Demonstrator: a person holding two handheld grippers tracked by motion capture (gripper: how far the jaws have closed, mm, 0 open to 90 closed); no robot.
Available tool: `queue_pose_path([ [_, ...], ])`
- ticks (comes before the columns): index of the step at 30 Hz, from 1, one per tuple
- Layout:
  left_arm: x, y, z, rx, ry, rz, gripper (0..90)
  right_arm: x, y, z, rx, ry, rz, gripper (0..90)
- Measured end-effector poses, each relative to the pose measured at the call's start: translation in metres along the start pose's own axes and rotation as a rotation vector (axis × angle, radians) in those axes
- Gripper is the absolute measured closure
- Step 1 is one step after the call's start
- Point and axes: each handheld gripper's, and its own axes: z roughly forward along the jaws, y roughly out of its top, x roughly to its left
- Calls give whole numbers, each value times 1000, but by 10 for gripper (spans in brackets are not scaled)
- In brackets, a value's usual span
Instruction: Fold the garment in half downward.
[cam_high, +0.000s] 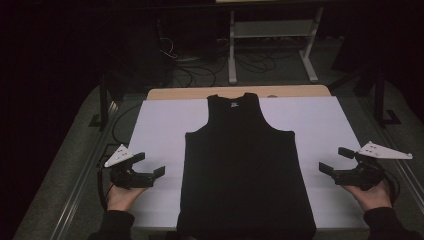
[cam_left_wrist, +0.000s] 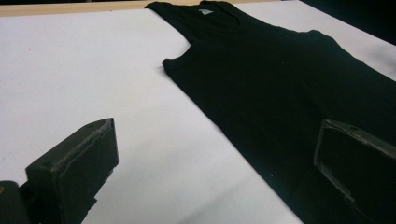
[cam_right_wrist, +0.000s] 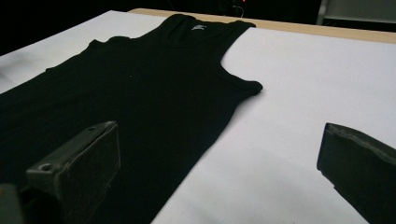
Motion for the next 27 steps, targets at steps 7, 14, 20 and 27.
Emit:
queue_pose_path([
  [7, -1, 0, 0, 1, -4, 5, 0, 0, 1, 0, 2, 7, 0, 0],
  [14, 0, 2, 1, -2, -5, 5, 0, -1, 3, -3, -9, 4, 0, 0],
  [20, 1, 4, 3, -5, -15, 2, 0, 0, 5, -1, 2, 6, -15, 0],
  [27, 3, 7, 5, -2, -16, 8, 0, 0, 8, 6, 35, 9, -33, 0],
])
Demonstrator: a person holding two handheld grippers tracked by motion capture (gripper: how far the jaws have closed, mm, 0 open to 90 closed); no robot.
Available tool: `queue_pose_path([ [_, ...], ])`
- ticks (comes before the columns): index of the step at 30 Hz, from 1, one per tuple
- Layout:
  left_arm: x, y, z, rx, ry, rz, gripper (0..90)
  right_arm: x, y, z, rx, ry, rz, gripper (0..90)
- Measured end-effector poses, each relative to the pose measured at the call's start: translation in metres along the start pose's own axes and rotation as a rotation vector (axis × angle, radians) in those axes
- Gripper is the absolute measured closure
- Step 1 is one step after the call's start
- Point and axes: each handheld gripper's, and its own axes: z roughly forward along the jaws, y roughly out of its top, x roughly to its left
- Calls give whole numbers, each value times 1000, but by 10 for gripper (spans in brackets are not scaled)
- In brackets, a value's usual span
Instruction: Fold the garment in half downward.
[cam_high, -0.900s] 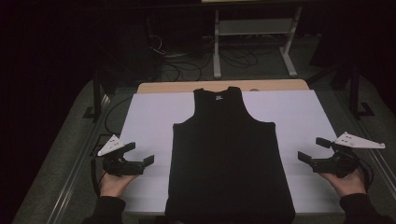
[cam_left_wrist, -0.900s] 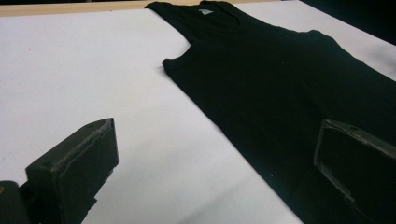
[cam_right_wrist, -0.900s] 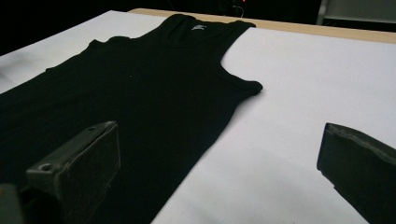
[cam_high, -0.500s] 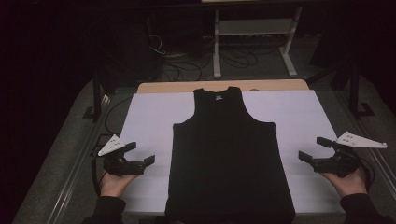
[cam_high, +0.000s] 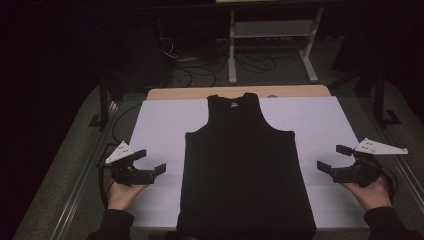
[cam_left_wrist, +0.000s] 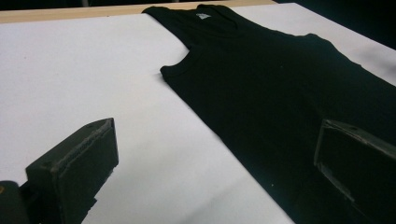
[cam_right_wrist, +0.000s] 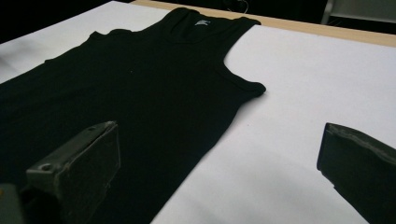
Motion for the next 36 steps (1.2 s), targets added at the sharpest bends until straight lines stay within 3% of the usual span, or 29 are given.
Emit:
queue_pose_path([
  [16, 2, 10, 12, 38, -11, 42, 0, 2, 14, 15, 36, 18, -39, 0],
  [21, 1, 17, 12, 28, -6, 78, 0, 3, 25, 20, 57, 29, -63, 0],
  [30, 1, 25, 18, 55, -28, 92, 0, 1, 36, 23, 70, 37, -68, 0],
  [36, 2, 31, 22, 62, -41, 79, 0, 1, 44, 24, 82, 41, -81, 0],
])
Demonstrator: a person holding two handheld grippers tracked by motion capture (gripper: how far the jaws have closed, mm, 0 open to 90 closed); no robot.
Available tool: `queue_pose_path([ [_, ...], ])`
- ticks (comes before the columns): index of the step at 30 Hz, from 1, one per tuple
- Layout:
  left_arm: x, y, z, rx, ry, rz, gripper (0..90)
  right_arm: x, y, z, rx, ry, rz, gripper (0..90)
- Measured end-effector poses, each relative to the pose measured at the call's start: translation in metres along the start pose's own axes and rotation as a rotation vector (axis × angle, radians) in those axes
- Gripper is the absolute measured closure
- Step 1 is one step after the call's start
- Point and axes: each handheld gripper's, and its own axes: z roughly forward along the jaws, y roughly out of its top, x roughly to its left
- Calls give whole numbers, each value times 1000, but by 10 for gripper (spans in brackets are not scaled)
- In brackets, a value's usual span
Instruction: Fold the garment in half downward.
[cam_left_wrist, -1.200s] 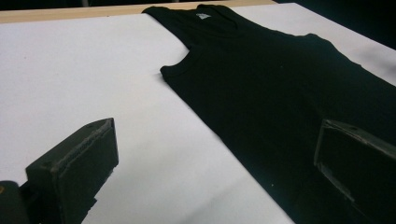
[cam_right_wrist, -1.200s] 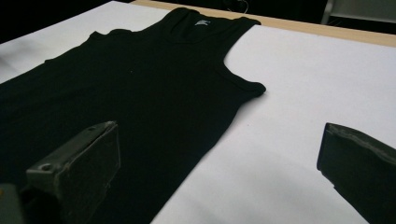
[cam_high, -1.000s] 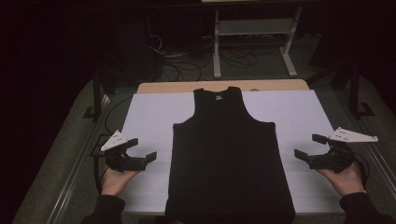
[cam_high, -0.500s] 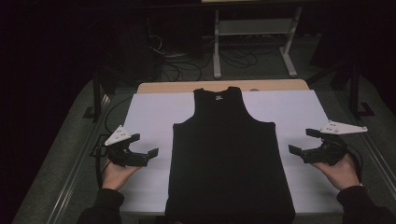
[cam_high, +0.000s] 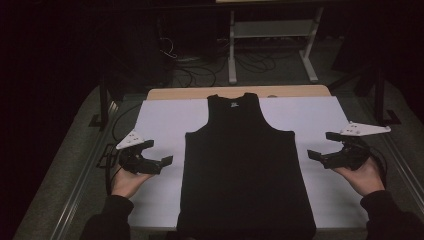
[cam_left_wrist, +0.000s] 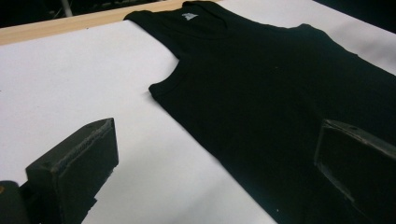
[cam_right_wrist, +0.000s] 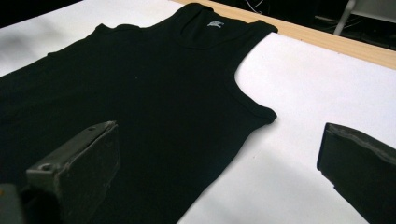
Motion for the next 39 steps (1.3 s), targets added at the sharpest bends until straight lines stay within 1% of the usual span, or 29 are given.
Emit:
queue_pose_path([
  [2, 0, 3, 1, 11, 0, 5, 0, -2, 4, 1, 4, -3, -5, 0],
  [8, 2, 10, 2, 12, 7, 10, 0, -3, 13, 1, 1, -8, -19, 0],
  [14, 2, 17, 1, 11, 5, 13, 0, -3, 22, 1, -3, -6, -36, 0],
  [17, 3, 23, 1, 25, 6, 31, 0, -3, 26, 1, 0, -6, -37, 0],
  [18, 3, 24, 1, 30, 7, 35, 0, -3, 30, 1, 1, -5, -45, 0],
  [20, 4, 27, 2, 33, 3, 37, 0, -3, 32, 2, 1, -5, -47, 0],
  [23, 5, 33, 5, 38, -12, 40, 0, -5, 40, 3, 2, 0, -47, 0],
  [24, 7, 37, 7, 44, -16, 45, 0, -5, 41, 3, 7, 0, -51, 0],
  [25, 7, 37, 7, 44, -16, 45, 0, -5, 41, 3, 7, 0, -51, 0],
  [28, 9, 45, 9, 58, -17, 62, 0, -7, 46, 5, 7, 6, -49, 0],
  [32, 11, 53, 12, 63, -23, 69, 0, -11, 51, 10, 14, 12, -50, 0],
  [33, 12, 54, 13, 65, -25, 69, 0, -12, 52, 12, 19, 11, -45, 0],
  [35, 14, 57, 15, 68, -26, 68, 0, -14, 54, 15, 26, 10, -51, 0],
  [37, 16, 60, 16, 64, -35, 58, 0, -18, 57, 18, 36, 9, -48, 0],
  [39, 20, 62, 18, 62, -35, 53, 0, -20, 60, 21, 38, 8, -45, 0],
])
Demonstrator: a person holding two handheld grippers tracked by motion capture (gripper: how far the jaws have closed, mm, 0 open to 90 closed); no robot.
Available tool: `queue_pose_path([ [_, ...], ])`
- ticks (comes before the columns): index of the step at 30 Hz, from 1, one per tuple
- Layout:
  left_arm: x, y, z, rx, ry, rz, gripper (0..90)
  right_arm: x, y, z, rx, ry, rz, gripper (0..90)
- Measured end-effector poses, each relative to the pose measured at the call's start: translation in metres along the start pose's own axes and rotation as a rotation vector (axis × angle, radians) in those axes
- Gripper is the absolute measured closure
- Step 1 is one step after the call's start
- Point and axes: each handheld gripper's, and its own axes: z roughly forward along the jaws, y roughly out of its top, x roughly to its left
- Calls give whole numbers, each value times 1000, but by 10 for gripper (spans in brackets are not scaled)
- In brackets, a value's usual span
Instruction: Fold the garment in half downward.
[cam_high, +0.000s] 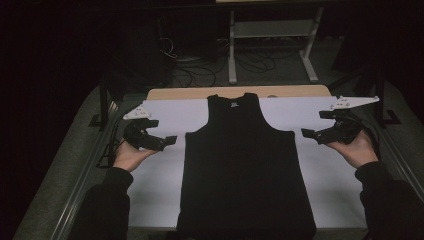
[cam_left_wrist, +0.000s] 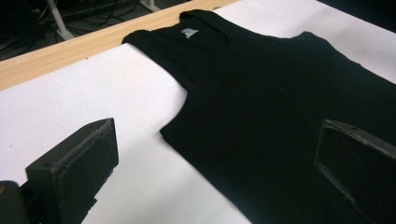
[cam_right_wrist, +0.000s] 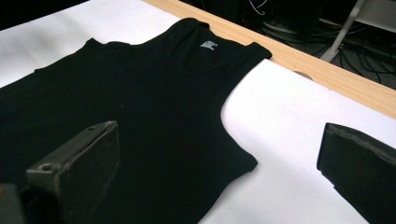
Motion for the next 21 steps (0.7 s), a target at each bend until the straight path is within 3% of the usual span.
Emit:
queue_pose_path([
  [4, 8, 4, 4, 12, -5, -24, 0, -4, 3, 3, 6, -3, 3, 0],
  [10, 14, 8, 13, 37, -3, -28, 0, -12, 8, 10, 10, -4, 14, 0],
  [17, 20, 7, 23, 41, -4, -42, 0, -21, 5, 21, 23, 3, 43, 0],
  [21, 26, 6, 27, 19, -12, -78, 0, -23, 4, 25, 18, 11, 59, 0],
])
